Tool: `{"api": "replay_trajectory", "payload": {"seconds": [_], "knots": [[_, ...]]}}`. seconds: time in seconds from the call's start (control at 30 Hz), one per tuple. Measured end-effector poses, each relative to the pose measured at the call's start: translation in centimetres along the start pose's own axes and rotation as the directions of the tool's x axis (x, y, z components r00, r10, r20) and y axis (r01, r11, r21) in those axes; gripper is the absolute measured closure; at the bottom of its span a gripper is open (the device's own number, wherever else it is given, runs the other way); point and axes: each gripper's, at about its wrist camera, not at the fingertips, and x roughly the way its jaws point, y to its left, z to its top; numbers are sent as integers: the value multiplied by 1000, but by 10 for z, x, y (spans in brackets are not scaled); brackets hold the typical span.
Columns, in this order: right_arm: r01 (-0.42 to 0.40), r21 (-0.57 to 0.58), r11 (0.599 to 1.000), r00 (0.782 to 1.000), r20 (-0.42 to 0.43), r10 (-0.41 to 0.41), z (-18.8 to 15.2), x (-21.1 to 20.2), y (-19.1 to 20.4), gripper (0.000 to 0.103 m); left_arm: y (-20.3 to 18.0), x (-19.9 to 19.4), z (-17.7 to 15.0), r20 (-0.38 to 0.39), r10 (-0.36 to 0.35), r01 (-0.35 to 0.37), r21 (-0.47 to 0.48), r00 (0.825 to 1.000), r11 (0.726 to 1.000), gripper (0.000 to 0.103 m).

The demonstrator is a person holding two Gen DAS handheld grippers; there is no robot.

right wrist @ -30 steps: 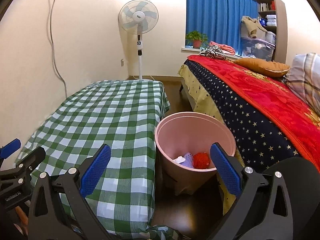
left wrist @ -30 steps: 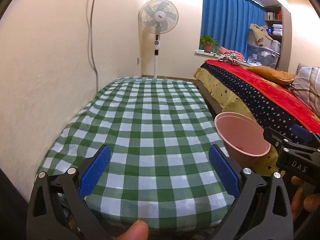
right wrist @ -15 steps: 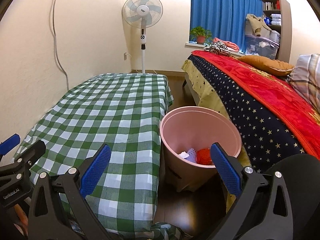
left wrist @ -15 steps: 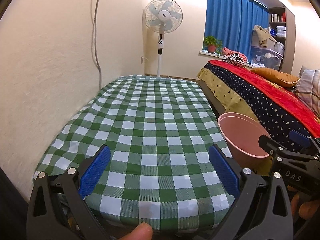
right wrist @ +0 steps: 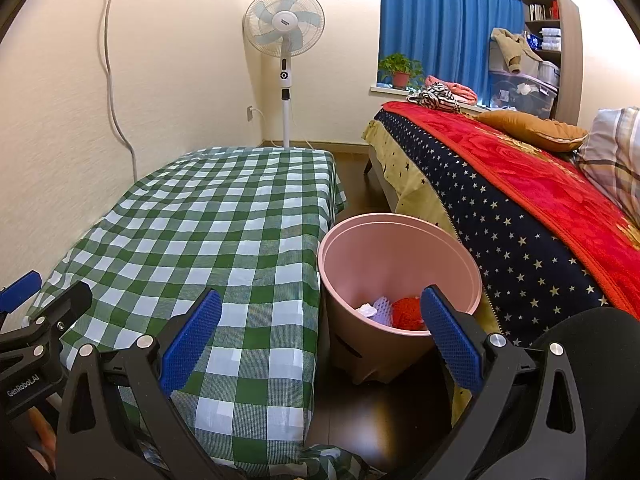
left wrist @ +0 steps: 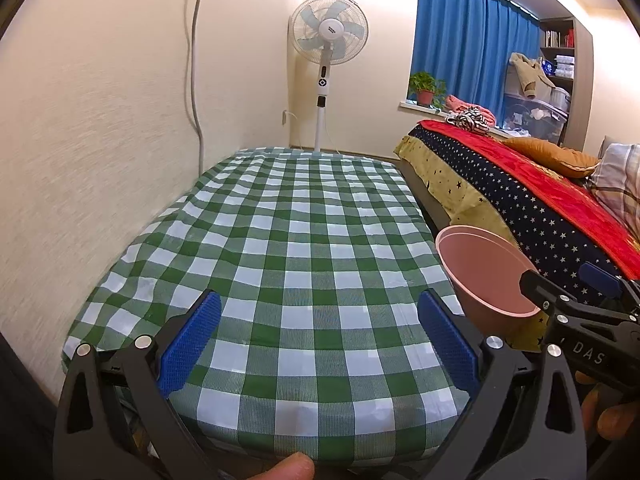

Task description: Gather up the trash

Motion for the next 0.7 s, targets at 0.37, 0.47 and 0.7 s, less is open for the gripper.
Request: {"api": "replay_trajectory", "payload": {"seconds": [0.37, 0.47, 0.7], "knots": [[0, 0, 1000, 1000, 0, 0, 0, 0, 0, 5, 1, 0, 0, 0, -1, 1, -1, 1000, 1000, 8], [-1, 0, 1000, 1000, 0, 1, 0, 0, 0, 5, 1, 0, 0, 0, -1, 1, -1, 1000, 1000, 8], [0, 1, 1000, 1000, 1, 0, -1, 0, 0, 5, -2, 0, -1, 0, -4, 4, 1, 1000, 1000, 8]]}}
